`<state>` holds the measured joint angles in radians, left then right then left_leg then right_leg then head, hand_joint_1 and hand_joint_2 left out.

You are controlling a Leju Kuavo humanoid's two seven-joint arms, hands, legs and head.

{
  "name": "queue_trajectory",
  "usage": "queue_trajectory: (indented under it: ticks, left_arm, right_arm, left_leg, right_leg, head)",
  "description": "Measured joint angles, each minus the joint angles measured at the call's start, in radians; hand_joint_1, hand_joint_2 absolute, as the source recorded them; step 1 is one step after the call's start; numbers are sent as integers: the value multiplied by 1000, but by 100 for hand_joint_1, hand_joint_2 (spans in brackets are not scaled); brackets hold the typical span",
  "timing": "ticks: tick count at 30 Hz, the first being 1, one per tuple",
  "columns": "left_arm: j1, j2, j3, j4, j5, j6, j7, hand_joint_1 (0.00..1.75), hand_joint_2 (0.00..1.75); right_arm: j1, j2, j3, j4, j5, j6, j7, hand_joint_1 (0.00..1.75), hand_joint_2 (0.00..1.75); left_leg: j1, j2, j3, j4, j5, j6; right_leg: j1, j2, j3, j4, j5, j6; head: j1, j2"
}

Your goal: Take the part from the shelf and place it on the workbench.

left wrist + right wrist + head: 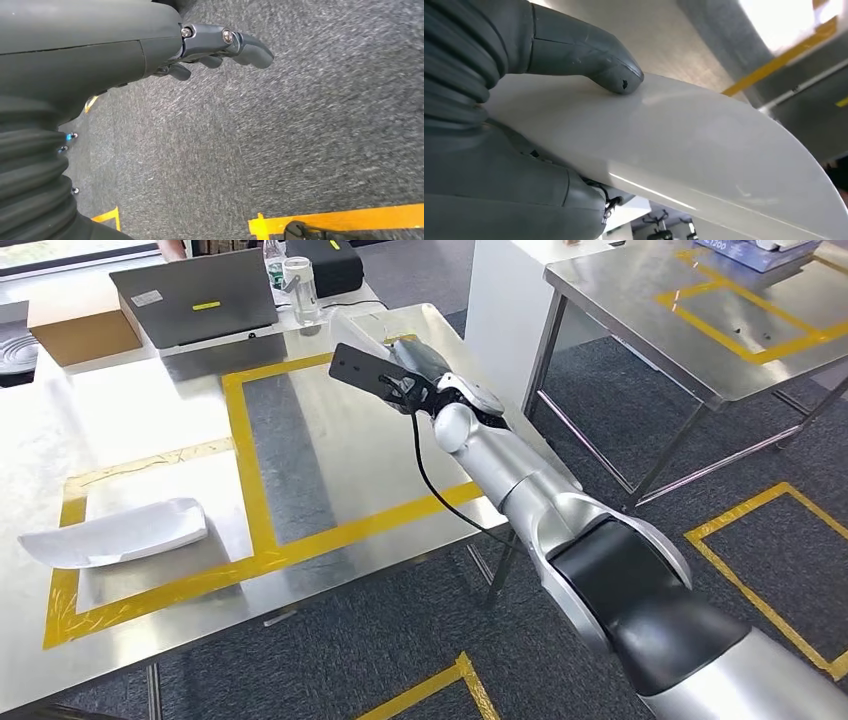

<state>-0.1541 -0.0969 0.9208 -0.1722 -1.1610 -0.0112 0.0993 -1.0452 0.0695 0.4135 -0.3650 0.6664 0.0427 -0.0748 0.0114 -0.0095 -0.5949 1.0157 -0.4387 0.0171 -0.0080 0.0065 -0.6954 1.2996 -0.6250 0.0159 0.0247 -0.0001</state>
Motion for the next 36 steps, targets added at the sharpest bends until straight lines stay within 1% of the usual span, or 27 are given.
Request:
queue_trajectory:
  ticks: [1, 2, 4, 5, 6, 7, 8, 10, 11, 12, 13, 17, 19, 21, 22, 23, 29, 33, 36]
  left_arm:
    - [0, 0, -4, 0, -3, -3, -3, 0, 175]
    - [-1, 0, -7, 0, -3, -7, -7, 0, 175]
    - [-2, 0, -9, 1, -3, -14, -13, 0, 175]
    - [-3, 0, -10, 0, -2, -16, -16, 0, 175]
    - [-4, 2, -10, 0, -3, -19, -19, 0, 175]
    - [-4, 3, -11, 0, -4, -20, -23, 0, 175]
    - [-3, 5, -12, 0, -4, -21, -26, 0, 175]
    - [-2, 8, -14, 1, -3, -19, -29, 0, 175]
    - [-2, 9, -15, 1, -3, -19, -29, 0, 175]
    - [-3, 8, -15, 1, -3, -18, -30, 0, 175]
    - [-3, 7, -16, 1, -5, -18, -31, 0, 175]
    - [-5, 4, -19, 1, -14, -23, -38, 0, 175]
    - [-8, 1, -19, 1, -15, -29, -40, 0, 175]
    - [-13, -3, -19, 2, -15, -38, -40, 0, 87]
    - [-16, -5, -19, 2, -14, -43, -39, 0, 44]
    - [-19, -7, -20, 2, -14, -50, -36, 0, 0]
    - [-29, -10, -30, 5, -18, -72, -8, 0, 0]
    - [-33, -10, -36, 5, -30, -64, 24, 0, 0]
    - [-32, -8, -37, 5, -34, -57, 36, 0, 0]
  right_arm:
    - [6, 1, 0, 8, 7, 0, 2, 175, 175]
    - [10, 2, 0, 15, 14, -1, 3, 175, 175]
    - [17, 4, 0, 28, 28, -1, -1, 175, 175]
    - [21, 6, 2, 35, 35, 0, -5, 175, 175]
    - [26, 9, 4, 40, 41, 1, -8, 175, 175]
    - [31, 13, 7, 45, 47, 2, -11, 175, 175]
    - [36, 17, 11, 48, 52, 4, -12, 175, 175]
    - [42, 25, 18, 53, 62, 12, -12, 175, 175]
    - [45, 30, 21, 55, 66, 18, -12, 175, 175]
    - [51, 36, 25, 58, 70, 24, -12, 175, 175]
    - [57, 43, 28, 61, 73, 31, -12, 175, 175]
    - [85, 69, 47, 71, 90, 49, -10, 0, 0]
    - [96, 83, 54, 74, 97, 52, -10, 0, 0]
    - [103, 96, 59, 75, 102, 52, -10, 0, 0]
    - [106, 101, 63, 75, 103, 51, -11, 0, 0]
    - [108, 104, 66, 76, 104, 51, -11, 0, 0]
    - [111, 109, 72, 80, 92, 46, -13, 0, 0]
    - [115, 91, 72, 83, 50, 8, -32, 0, 0]
    - [116, 74, 70, 82, 23, -25, -70, 0, 0]
  left_leg:
    - [0, -2, 13, 0, -10, -2]
    - [0, -4, 26, 1, -19, -4]
    - [-1, -6, 47, 3, -40, -13]
    - [-3, -6, 52, 3, -49, -19]
    - [-4, -7, 58, 5, -56, -26]
    - [-7, -7, 58, 9, -61, -30]
    - [-8, -6, 59, 7, -64, -24]
    - [-9, -2, 62, 2, -69, -5]
    - [-8, 1, 67, -4, -72, 2]
    - [-8, 4, 70, -9, -73, 2]
    - [-8, 5, 74, -14, -75, 0]
    - [-7, 7, 84, -27, -77, -12]
    - [-7, 8, 86, -30, -76, -22]
    - [-5, 8, 87, -32, -76, -35]
    - [-4, 7, 87, -32, -76, -39]
    - [-4, 7, 87, -32, -76, -42]
    - [-4, 7, 93, -31, -76, -43]
    - [-5, 7, 96, -29, -76, -43]
    - [-8, 8, 90, -21, -81, -37]
  right_leg:
    - [-1, -1, -15, -19, 3, 0]
    - [-1, -1, -15, -67, 34, -2]
    - [2, -4, 6, -201, 152, -10]
    - [4, -4, 16, -248, 195, -15]
    - [6, -5, 22, -276, 225, -20]
    - [7, -4, 26, -284, 237, -22]
    - [6, -3, 30, -284, 240, -23]
    - [7, 0, 34, -286, 248, -27]
    - [9, 2, 35, -286, 243, -31]
    - [10, 4, 36, -286, 240, -37]
    - [10, 6, 37, -286, 238, -40]
    - [11, 7, 41, -286, 231, -46]
    - [11, 8, 41, -286, 229, -48]
    - [12, 8, 41, -286, 229, -49]
    - [13, 8, 41, -286, 229, -49]
    - [13, 8, 41, -286, 229, -49]
    - [13, 8, 43, -287, 229, -49]
    - [12, 7, 45, -288, 229, -49]
    - [7, 7, 47, -293, 233, -42]
  head:
    - [0, 0]
    - [0, 0]
    - [0, 0]
    - [0, 0]
    - [0, 0]
    - [0, 0]
    - [1, 0]
    - [0, 0]
    - [0, 0]
    - [0, 0]
    - [0, 0]
    - [0, 0]
    - [0, 0]
    - [0, 0]
    - [0, 0]
    - [0, 0]
    - [0, 0]
    - [0, 0]
    - [1, 0]
